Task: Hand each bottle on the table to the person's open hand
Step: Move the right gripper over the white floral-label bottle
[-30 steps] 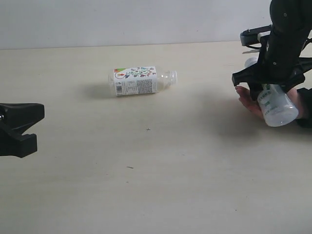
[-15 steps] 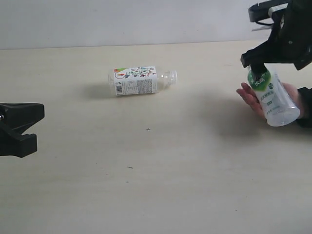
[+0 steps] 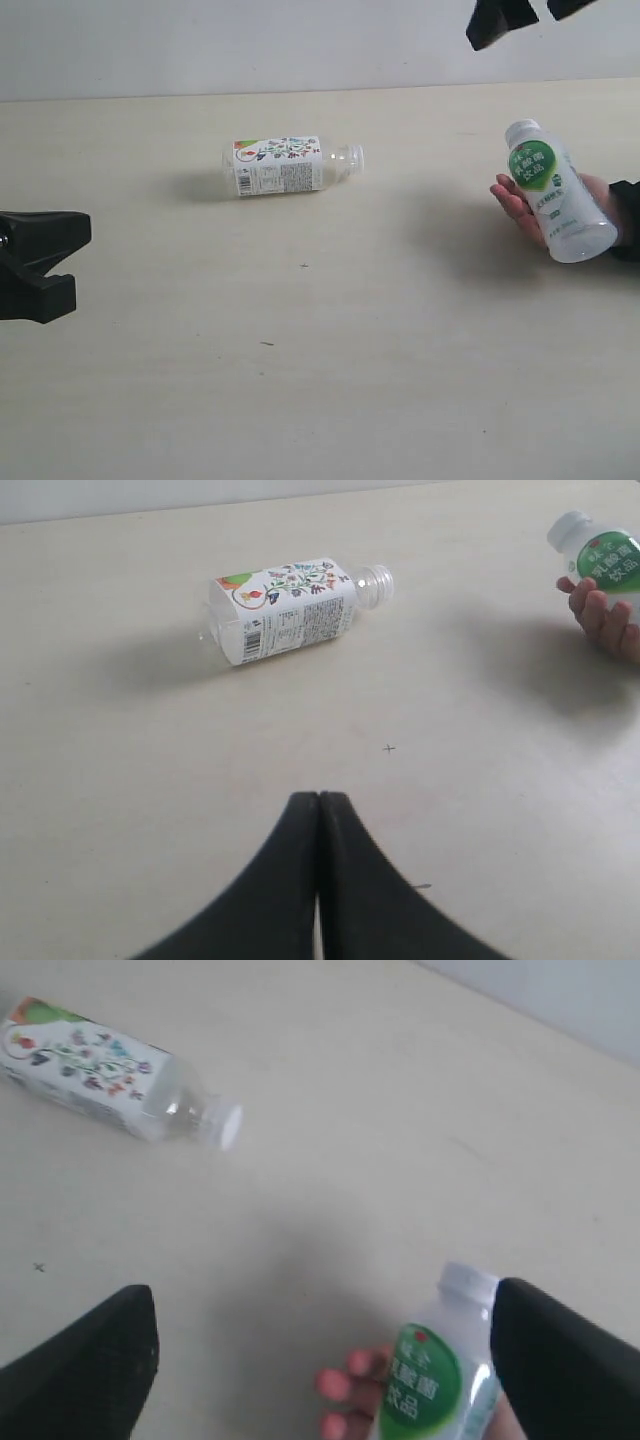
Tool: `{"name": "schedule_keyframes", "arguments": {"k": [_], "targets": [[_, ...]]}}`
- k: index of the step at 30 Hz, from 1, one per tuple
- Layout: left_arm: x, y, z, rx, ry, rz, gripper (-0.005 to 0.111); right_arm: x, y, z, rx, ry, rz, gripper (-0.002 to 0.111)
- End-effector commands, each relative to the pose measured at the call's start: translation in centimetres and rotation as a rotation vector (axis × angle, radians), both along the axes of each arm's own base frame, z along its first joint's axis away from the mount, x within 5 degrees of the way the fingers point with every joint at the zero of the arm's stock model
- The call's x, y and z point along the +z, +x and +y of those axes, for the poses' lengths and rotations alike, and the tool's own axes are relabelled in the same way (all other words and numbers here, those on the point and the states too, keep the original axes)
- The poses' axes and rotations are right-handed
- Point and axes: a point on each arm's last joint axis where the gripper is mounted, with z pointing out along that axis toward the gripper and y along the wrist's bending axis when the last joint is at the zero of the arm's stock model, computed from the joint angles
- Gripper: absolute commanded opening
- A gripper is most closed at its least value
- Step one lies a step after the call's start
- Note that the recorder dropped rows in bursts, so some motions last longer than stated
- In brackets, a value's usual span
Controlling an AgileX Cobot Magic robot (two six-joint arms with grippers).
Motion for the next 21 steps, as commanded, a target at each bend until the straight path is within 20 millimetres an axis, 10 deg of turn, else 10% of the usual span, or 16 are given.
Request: {"name": "schedule_keyframes", "arguments": {"k": [1,11,21], "targets": [[0.0,0.0,0.1,0.006,-0.004,-0.008,0.000,1.3,-0.4,3.8,0.188,-0.037,-0.068,0.085],[0.0,0.0,0.1,0.006,-0.004,-0.008,0.000,-4.3,2.9,13.8,0.648,-0.304,-0.184,0.085],[0.0,0.0,0.1,0.006,-0.004,-0.008,0.000,-5.1,4.0,14.7,0.734,-0.369,-0.297,0.085]]}}
